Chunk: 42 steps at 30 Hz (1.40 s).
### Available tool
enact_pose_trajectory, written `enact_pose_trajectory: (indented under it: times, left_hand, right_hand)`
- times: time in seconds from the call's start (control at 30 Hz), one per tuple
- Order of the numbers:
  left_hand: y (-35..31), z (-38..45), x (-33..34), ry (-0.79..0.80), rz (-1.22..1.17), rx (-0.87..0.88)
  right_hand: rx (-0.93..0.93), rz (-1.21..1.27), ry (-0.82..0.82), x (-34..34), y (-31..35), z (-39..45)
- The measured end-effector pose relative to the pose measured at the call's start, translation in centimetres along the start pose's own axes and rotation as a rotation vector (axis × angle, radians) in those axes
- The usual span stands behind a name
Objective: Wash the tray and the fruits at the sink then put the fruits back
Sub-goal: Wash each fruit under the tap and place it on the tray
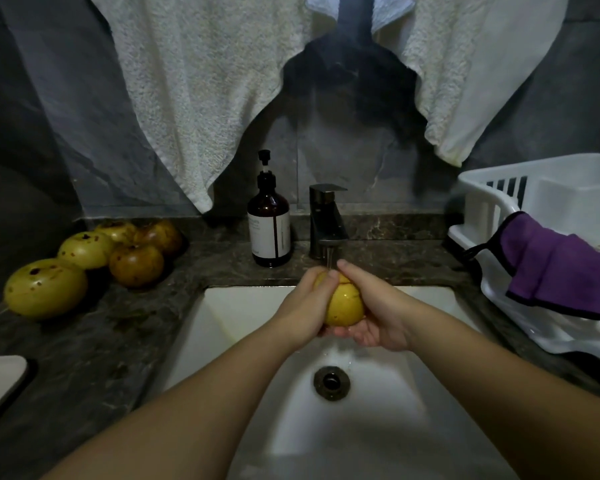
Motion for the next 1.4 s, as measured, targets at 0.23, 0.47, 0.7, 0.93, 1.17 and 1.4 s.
enact_pose_trajectory:
  times: [0.23, 0.47, 0.7, 0.93, 1.17, 1.4]
  left_hand:
    - [0.8, -0.3, 0.3, -0.038, -0.141, -0.190]
    - [0.4, -0.6, -0.3, -0.038, -0.166, -0.145]
    - [0.4, -0.2, -0.3, -0.073, -0.057, -0.113]
    - [-0.5, -0.3, -0.5, -0.089, 0.005, -0.067]
    - [0.2, -0.3, 0.1, -0.040, -0.111, -0.165]
    - [1.0, -0.8, 0.6, 0.020, -0.202, -0.251]
  right_hand:
    - [-0.265, -0.045, -0.124, -0.3, 1.6, -0.4]
    - [-0.339, -0.059, -0.218, -0.6, 2.0, 0.1]
    - [-0.235, -0.046, -0.187, -0.6, 1.0, 0.1]
    - [-0.244, -0.064, -0.203, -0.8, 1.1, 0.1]
    - [-0.311, -0.077, -0.259, -1.3, 1.7, 0.1]
    - [-0.302, -0.142, -0.262, -1.2, 1.4, -0.4]
Point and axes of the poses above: each hand's wrist, its own z-axis towards the middle knuckle, its own x-axis out of the palm, y = z × x, the point moved 9 cm from there along z, towards the middle knuckle, and after that the axes turned 3 degrees about -z, right-handed, at the moved point
